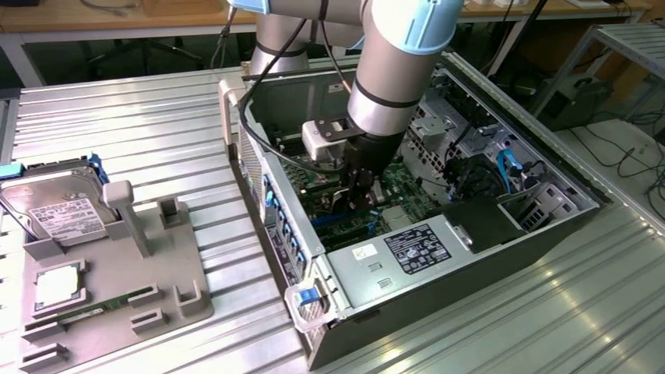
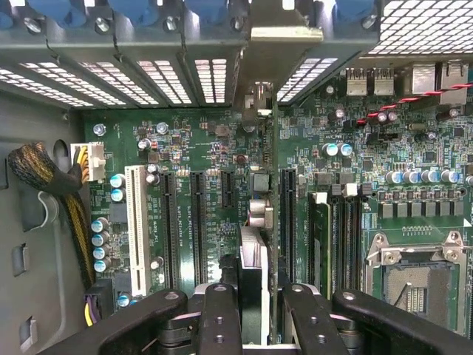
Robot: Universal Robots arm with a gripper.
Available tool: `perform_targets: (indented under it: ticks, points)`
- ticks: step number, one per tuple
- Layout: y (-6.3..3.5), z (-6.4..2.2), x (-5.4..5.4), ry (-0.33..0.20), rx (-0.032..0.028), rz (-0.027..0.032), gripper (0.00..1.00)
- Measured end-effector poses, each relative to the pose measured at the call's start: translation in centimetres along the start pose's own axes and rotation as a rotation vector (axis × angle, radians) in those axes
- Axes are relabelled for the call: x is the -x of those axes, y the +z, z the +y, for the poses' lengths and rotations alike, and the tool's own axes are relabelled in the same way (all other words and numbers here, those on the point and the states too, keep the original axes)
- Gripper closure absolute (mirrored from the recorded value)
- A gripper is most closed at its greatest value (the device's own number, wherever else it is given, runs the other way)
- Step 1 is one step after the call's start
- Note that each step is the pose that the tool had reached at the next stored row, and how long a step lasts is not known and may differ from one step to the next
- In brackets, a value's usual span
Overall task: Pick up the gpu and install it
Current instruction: 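Insert the gpu into the slot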
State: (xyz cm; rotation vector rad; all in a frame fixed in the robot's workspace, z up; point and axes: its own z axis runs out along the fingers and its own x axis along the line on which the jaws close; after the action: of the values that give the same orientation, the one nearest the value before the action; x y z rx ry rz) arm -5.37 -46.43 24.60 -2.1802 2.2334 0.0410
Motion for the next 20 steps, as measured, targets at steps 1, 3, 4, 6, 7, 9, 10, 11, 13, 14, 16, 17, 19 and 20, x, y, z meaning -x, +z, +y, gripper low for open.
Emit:
perform_targets:
  ticks: [1,3,4,6,7,9,10,11,13,14,16,17,19,20]
  points:
    - [0.01,0.0,0.0,0.0,0.0001,-0.001,0.72]
    - [0.01,-0.01,0.0,0.0,0.0006,-0.0027,0.72]
    - [0.01,-0.01,0.0,0.0,0.0032,-0.0035,0.72]
    - [0.02,-0.01,0.0,0.0,0.014,-0.0036,0.72]
    - [0.02,-0.01,0.0,0.0,0.0175,-0.0035,0.72]
    - [0.05,0.0,0.0,0.001,0.0192,-0.0034,0.72]
    - [0.12,-0.01,0.0,0.0,0.0192,-0.0047,0.72]
    - [0.14,-0.01,0.01,0.0,0.0191,-0.0052,0.72]
    - [0.16,-0.02,0.03,0.0,0.0183,-0.0054,0.72]
    - [0.17,-0.01,0.03,0.0,0.017,-0.0055,0.72]
    - [0.17,-0.01,0.04,0.0,0.0101,-0.0057,0.72]
    - [0.16,0.0,0.04,0.0,0.008,-0.0057,0.72]
    - [0.16,0.07,0.03,0.0,0.007,-0.0082,0.72]
    - [0.17,0.15,0.03,-0.001,0.0069,-0.0105,0.72]
